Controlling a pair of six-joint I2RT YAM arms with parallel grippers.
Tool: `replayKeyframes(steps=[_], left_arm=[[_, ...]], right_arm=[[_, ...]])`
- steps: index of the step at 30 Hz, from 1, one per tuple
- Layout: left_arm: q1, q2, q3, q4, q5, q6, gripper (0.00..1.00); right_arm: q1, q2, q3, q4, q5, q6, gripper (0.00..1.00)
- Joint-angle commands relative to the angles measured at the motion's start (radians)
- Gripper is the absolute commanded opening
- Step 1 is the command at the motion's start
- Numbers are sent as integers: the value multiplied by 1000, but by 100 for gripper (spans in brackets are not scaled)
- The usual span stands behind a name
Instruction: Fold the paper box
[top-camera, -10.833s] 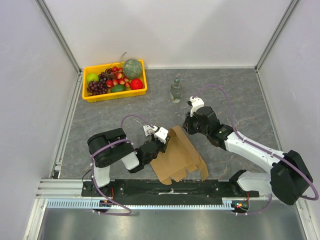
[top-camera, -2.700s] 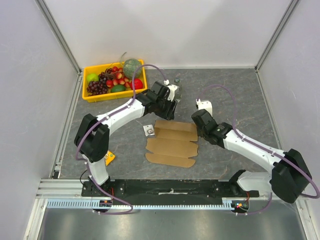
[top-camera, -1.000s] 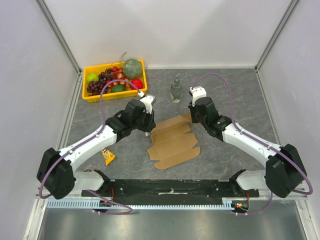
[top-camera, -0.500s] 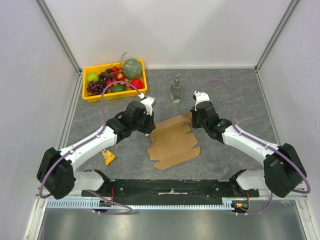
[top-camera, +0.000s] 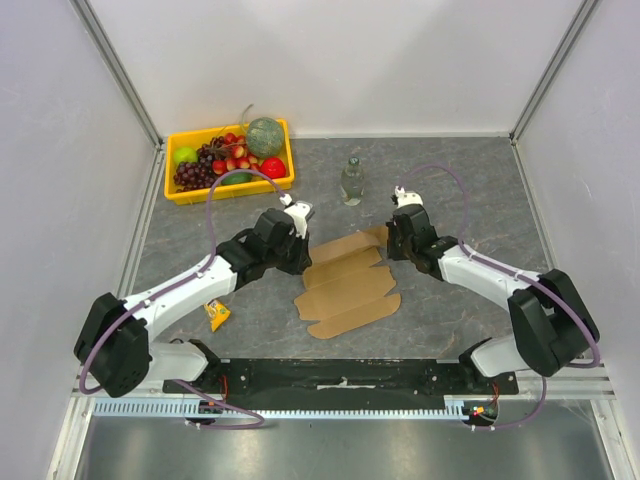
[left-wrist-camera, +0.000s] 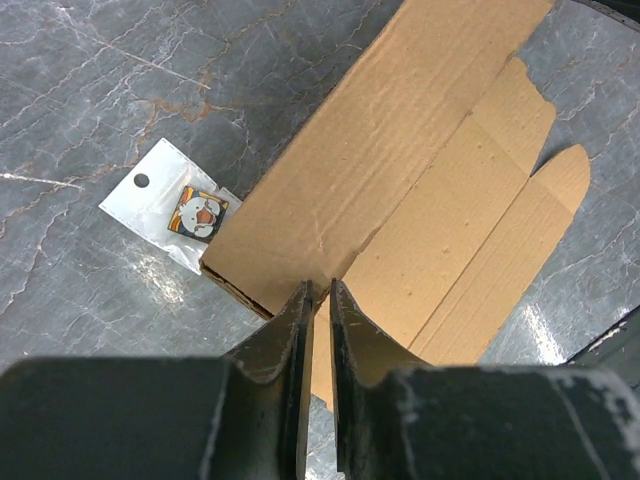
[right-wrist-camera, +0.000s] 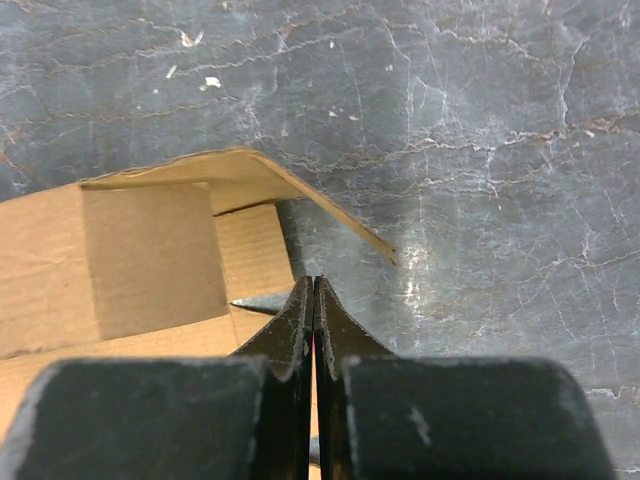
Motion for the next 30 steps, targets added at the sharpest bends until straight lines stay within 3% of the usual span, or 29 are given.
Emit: replayKeyframes(steps=[1,15,30], left_arm=[[-8,12,-10,38,13,-35,17],[-14,15,-14,38,5,-35,16],[-17,20,-17,37,2,-33,15]], right_arm=[[-34,24,-26,53,-47,45,0],[-119,110,-95,236,-237,68,0],[-126,174,-112,291,-352,41,0]])
